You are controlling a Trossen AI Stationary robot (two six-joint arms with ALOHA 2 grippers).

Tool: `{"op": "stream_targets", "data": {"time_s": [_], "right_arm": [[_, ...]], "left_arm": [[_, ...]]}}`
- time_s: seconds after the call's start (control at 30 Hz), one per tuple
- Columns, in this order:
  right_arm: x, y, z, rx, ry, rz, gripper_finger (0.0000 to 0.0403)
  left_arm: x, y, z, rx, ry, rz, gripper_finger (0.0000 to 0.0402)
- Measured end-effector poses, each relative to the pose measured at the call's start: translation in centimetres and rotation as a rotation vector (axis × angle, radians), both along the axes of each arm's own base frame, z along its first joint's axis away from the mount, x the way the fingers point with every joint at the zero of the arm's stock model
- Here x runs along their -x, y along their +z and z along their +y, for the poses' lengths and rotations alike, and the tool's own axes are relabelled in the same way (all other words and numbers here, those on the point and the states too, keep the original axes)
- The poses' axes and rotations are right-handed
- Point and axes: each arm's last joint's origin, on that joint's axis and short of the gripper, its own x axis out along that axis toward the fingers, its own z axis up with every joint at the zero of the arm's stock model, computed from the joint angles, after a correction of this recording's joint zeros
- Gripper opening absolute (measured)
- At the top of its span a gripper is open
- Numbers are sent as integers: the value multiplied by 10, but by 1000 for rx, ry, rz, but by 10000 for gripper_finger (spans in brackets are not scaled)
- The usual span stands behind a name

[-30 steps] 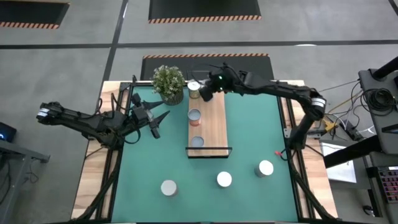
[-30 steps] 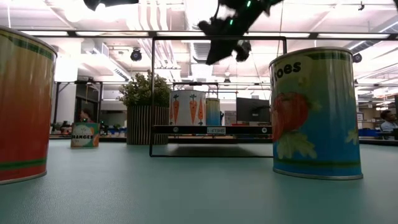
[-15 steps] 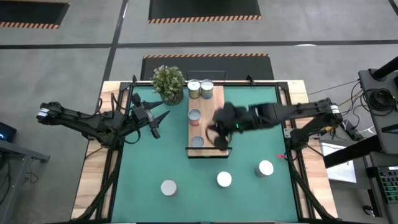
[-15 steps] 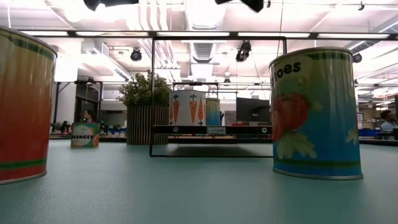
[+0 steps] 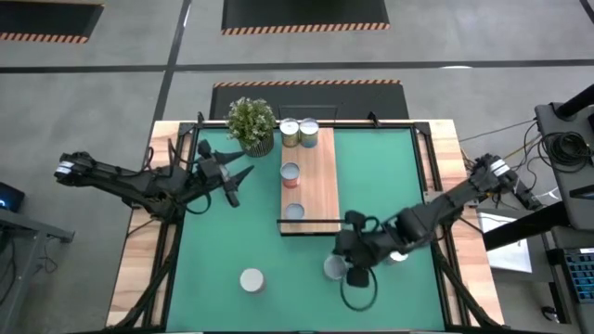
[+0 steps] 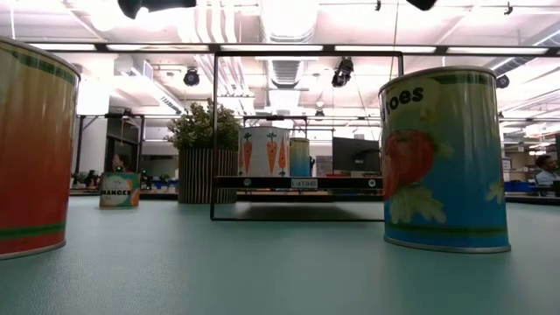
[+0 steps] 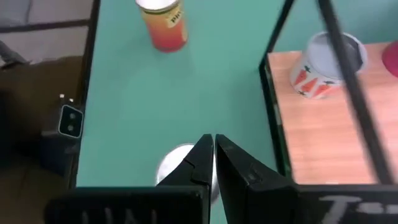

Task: Pick and place cans onto a shelf
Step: Put the canned tomatoes on the shelf

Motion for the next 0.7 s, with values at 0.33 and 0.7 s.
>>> {"op": "stream_targets", "data": {"time_s": [0.33,0.7], "right_arm": [[26,-64,38,-7,-23,-104,9],[46,-91,51,-13,-31,-124,9]], "left_arm": [[-1,1,0,0,0,-12,187],[0,6,0,-18,2,-45,187]]}}
